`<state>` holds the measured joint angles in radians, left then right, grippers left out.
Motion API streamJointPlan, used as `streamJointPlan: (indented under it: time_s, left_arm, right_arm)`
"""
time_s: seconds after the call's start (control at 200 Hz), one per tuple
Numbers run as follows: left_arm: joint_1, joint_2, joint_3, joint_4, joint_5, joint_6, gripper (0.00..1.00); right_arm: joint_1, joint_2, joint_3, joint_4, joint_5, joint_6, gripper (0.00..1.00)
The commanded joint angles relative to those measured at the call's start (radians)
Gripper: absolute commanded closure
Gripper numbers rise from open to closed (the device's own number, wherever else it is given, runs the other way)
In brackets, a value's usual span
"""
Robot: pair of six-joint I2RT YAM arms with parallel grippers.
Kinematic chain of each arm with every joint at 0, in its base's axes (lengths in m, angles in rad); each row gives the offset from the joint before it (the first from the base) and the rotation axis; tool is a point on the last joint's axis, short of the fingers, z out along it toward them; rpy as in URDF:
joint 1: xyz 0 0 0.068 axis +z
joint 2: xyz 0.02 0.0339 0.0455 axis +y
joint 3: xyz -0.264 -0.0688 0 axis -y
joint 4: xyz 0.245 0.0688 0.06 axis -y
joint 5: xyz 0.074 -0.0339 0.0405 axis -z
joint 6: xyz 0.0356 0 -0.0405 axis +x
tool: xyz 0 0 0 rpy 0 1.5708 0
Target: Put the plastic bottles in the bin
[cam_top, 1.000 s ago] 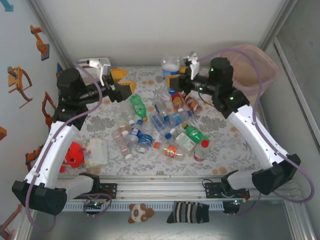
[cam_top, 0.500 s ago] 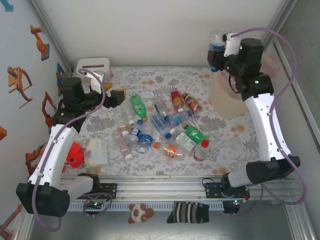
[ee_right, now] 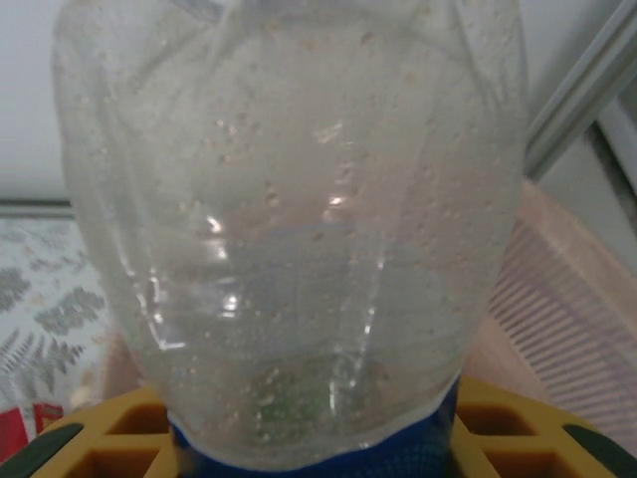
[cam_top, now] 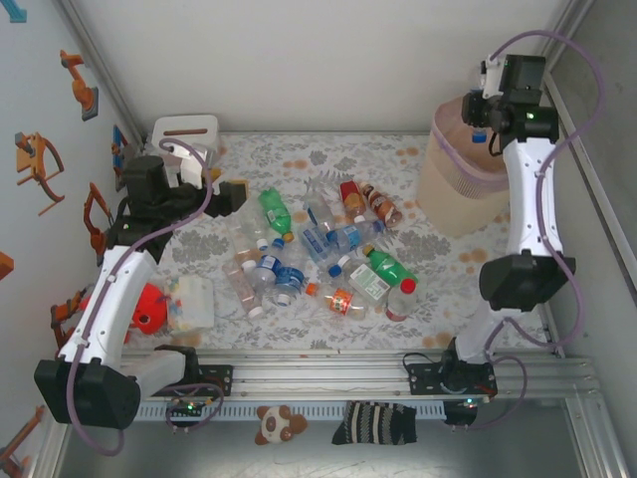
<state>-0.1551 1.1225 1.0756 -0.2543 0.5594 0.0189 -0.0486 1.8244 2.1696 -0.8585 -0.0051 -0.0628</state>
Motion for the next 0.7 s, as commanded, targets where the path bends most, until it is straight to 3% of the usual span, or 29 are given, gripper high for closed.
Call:
streamJointPlan:
  time_s: [0.0, 0.265, 0.696]
  left_arm:
    - [0.006, 0.0, 0.012, -0.013, -0.003, 0.032, 0.16]
    - [0.009, 0.017, 0.008, -0.021, -0.006, 0.038, 0.16]
    - [0.009, 0.043, 0.003, -0.016, -0.003, 0.025, 0.16]
  right_arm:
    - [-0.015, 0.077, 0.07, -0.165, 0.01, -0.048, 0.59]
    - [-0.035, 0.265, 0.122, -0.292, -0.012, -0.092, 0.6]
    - [-0.067, 0.459, 0.092, -0.298, -0.051, -0.116, 0.58]
